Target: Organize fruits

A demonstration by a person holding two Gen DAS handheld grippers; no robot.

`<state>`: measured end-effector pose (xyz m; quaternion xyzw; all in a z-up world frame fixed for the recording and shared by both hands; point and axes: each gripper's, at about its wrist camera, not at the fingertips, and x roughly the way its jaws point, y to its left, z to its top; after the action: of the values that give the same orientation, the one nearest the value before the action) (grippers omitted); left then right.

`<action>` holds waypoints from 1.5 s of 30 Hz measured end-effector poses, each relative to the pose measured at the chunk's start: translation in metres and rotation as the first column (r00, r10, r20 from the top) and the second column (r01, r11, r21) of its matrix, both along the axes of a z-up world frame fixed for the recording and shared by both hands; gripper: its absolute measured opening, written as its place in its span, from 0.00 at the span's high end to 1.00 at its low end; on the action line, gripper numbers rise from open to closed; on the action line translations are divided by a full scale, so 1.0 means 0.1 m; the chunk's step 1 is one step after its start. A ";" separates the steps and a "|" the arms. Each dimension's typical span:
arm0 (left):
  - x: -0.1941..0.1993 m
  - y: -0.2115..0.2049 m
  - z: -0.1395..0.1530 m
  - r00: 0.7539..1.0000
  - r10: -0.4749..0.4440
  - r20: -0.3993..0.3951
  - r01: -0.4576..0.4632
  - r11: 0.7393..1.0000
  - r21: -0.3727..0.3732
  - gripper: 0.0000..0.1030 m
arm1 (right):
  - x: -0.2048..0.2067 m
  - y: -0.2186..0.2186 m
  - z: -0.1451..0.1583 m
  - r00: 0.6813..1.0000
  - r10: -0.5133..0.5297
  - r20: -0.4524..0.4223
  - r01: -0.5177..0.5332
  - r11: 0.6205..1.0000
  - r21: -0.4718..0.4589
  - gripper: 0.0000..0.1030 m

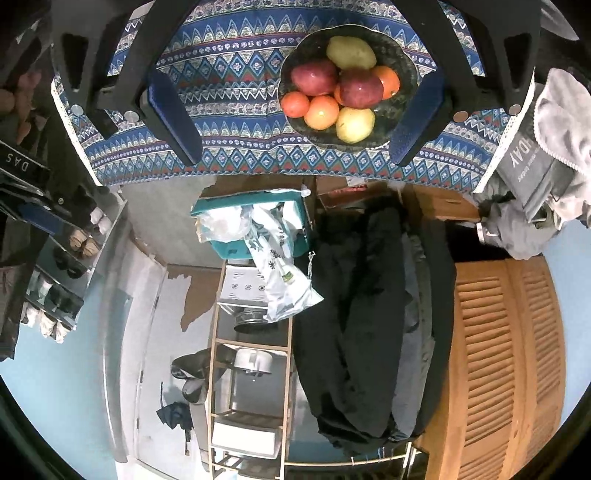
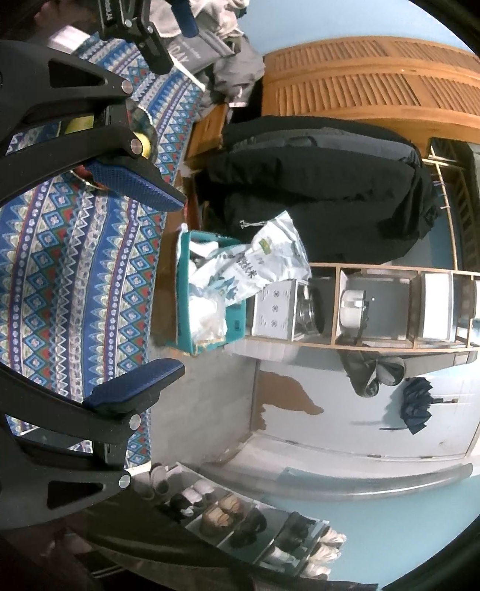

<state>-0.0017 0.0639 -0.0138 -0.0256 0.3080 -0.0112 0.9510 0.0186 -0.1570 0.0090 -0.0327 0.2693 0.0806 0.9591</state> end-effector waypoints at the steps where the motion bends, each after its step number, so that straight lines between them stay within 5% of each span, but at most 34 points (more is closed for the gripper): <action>1: 0.00 -0.01 0.00 1.000 -0.002 -0.002 0.002 1.000 0.001 0.01 | 0.00 0.00 0.00 1.000 0.000 -0.003 0.000 1.000 0.001 0.22; 45: -0.04 -0.09 0.09 1.000 0.016 0.020 -0.017 1.000 0.013 0.01 | -0.01 -0.04 -0.01 1.000 0.000 -0.005 0.000 1.000 0.002 0.22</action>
<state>-0.0059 0.0548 -0.0046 -0.0217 0.2986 -0.0015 0.9541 0.0180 -0.1611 0.0076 -0.0316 0.2717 0.0809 0.9585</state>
